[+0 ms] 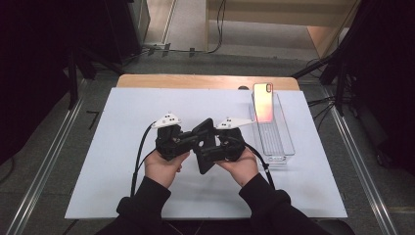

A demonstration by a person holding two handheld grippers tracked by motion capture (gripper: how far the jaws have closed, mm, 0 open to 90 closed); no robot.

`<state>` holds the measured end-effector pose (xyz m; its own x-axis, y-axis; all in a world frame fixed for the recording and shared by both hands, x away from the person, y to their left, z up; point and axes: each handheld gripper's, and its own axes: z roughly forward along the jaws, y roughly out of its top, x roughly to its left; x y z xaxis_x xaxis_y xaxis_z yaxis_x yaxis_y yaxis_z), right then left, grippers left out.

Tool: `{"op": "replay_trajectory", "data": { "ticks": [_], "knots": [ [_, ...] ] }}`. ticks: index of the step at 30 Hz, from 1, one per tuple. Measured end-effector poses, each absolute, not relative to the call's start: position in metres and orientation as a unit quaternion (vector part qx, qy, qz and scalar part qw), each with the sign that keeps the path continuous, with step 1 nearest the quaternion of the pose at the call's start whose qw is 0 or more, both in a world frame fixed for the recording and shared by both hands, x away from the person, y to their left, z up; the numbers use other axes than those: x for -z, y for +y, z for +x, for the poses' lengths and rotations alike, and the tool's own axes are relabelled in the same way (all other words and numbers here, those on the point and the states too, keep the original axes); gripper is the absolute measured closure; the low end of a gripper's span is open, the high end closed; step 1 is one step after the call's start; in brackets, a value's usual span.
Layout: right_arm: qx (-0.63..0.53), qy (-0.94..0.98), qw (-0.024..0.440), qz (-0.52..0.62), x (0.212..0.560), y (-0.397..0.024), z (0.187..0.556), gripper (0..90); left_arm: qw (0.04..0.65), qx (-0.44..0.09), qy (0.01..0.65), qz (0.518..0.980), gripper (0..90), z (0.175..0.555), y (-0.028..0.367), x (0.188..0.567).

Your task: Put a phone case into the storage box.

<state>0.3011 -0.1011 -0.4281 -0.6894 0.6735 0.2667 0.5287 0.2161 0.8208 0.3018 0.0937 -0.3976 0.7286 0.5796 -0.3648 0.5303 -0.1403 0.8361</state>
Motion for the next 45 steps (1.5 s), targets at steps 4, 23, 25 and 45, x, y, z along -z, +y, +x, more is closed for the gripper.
{"op": "replay_trajectory", "data": {
  "ticks": [4,23,25,45],
  "knots": [
    [-0.495,0.778,0.075,0.379,0.428,-0.101,0.301,10.9,0.544,-0.018,0.368,0.754,82.6,0.303,0.095,0.398],
    [-0.476,0.782,0.084,0.393,0.432,-0.111,0.306,12.3,0.545,0.002,0.381,0.747,41.9,0.307,0.109,0.386],
    [-0.472,0.781,0.086,0.399,0.433,-0.114,0.308,12.3,0.542,0.016,0.381,0.749,38.4,0.308,0.112,0.384],
    [-0.47,0.782,0.069,0.402,0.42,-0.142,0.318,12.3,0.474,0.025,0.34,0.812,32.0,0.298,0.15,0.414]
  ]
}}
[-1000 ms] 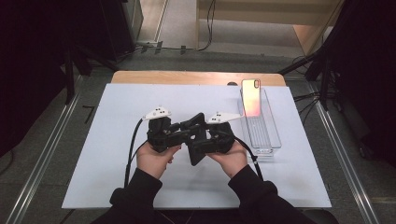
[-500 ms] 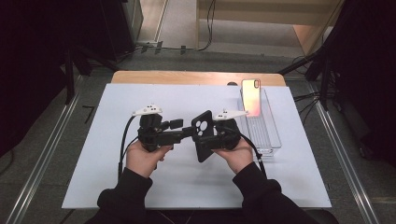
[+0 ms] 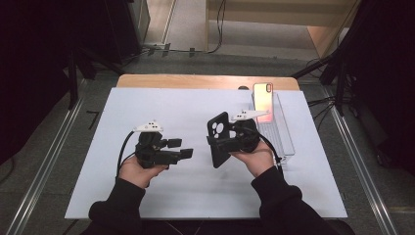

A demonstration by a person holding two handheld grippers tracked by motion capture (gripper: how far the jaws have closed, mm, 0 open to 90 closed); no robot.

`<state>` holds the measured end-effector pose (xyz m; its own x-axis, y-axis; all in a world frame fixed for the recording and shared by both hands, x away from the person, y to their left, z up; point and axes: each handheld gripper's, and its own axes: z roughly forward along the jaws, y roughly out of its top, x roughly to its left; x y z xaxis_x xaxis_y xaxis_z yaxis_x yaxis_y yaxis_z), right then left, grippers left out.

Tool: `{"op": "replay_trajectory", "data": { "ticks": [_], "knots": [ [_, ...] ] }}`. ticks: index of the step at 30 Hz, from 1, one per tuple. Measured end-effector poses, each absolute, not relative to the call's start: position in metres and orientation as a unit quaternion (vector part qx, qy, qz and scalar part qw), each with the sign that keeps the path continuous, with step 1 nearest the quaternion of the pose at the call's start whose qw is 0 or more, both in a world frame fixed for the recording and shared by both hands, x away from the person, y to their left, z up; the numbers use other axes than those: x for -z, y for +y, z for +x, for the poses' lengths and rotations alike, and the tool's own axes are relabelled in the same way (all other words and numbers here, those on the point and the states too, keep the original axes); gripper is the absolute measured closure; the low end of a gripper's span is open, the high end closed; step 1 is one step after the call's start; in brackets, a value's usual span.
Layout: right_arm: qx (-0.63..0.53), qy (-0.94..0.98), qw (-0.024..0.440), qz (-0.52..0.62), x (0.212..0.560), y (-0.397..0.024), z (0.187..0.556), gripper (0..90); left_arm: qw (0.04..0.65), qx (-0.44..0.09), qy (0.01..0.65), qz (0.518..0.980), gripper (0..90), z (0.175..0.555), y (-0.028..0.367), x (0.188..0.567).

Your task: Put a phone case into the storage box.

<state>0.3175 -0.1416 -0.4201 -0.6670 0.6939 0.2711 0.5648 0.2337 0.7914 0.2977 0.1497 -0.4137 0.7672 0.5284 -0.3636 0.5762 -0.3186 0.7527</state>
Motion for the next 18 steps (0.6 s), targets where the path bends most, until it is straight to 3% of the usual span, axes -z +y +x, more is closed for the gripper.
{"op": "replay_trajectory", "data": {
  "ticks": [18],
  "knots": [
    [-0.482,0.798,0.061,0.357,0.378,-0.177,0.318,12.3,0.446,0.025,0.318,0.836,32.0,0.284,0.181,0.44]
  ]
}}
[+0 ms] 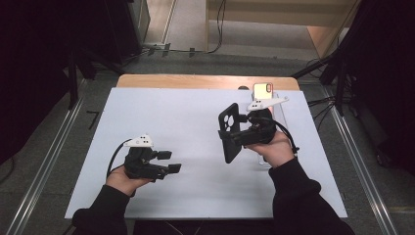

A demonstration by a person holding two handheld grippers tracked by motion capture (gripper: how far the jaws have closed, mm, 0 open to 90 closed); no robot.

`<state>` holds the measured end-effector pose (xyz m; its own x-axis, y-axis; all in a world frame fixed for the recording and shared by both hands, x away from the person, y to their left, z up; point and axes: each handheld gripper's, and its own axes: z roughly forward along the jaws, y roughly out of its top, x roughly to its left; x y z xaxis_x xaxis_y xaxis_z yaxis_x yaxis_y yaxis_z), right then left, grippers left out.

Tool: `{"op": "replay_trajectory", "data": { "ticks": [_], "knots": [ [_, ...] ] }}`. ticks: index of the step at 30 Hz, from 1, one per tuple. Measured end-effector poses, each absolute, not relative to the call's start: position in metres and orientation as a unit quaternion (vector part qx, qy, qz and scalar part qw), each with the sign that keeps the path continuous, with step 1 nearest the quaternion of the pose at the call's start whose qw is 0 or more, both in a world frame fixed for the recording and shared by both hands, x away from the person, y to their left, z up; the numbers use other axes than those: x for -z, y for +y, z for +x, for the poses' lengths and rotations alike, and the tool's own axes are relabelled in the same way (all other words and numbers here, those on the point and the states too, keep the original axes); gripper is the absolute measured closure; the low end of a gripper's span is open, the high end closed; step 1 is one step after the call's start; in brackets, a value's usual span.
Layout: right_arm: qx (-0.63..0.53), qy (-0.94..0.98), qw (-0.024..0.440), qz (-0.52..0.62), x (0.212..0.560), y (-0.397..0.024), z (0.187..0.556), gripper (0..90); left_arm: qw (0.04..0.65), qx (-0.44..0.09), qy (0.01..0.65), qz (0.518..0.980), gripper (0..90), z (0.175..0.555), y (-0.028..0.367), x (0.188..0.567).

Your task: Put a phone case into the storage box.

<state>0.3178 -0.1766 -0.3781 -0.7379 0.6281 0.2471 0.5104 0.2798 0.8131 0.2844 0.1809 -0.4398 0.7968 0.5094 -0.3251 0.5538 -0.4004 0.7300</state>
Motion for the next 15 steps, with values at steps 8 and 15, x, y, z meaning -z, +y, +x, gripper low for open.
{"op": "replay_trajectory", "data": {
  "ticks": [8,15],
  "knots": [
    [-0.487,0.788,0.072,0.37,0.366,-0.196,0.32,12.3,0.445,0.023,0.327,0.833,32.0,0.282,0.193,0.444],
    [-0.494,0.771,0.091,0.391,0.356,-0.218,0.322,12.3,0.442,0.018,0.338,0.83,32.0,0.28,0.203,0.447]
  ]
}}
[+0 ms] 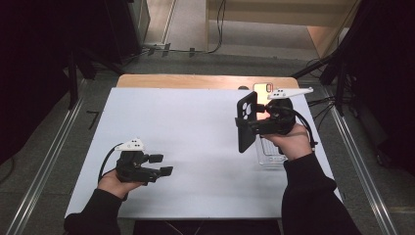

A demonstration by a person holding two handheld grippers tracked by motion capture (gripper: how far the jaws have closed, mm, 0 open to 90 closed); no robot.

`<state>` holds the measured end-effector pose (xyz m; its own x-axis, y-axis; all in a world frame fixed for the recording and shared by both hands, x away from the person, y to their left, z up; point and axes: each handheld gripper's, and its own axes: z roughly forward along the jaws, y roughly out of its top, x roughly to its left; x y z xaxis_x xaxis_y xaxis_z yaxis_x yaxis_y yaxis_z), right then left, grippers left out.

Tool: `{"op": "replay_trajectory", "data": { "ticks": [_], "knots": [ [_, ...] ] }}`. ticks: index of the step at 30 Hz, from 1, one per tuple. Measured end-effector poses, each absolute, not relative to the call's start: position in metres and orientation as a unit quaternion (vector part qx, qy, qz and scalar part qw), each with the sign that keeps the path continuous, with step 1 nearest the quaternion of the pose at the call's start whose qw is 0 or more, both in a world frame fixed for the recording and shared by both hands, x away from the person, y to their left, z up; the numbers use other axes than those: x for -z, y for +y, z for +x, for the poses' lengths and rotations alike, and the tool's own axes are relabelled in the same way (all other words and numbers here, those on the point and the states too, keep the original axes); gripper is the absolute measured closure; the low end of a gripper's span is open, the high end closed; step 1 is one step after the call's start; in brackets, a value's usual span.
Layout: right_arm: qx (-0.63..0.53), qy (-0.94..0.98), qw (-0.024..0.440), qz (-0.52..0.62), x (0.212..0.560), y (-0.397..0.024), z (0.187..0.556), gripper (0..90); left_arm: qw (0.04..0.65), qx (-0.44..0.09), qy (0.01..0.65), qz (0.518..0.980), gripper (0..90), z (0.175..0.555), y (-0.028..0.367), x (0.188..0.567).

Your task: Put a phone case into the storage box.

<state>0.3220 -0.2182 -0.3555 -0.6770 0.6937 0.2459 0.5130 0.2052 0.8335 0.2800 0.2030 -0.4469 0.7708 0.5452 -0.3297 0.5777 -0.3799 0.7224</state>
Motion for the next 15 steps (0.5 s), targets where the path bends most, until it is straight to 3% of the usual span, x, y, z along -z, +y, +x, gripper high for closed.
{"op": "replay_trajectory", "data": {
  "ticks": [15],
  "knots": [
    [-0.477,0.714,0.159,0.487,0.352,-0.262,0.338,12.4,0.435,0.009,0.364,0.823,32.0,0.279,0.216,0.451]
  ]
}}
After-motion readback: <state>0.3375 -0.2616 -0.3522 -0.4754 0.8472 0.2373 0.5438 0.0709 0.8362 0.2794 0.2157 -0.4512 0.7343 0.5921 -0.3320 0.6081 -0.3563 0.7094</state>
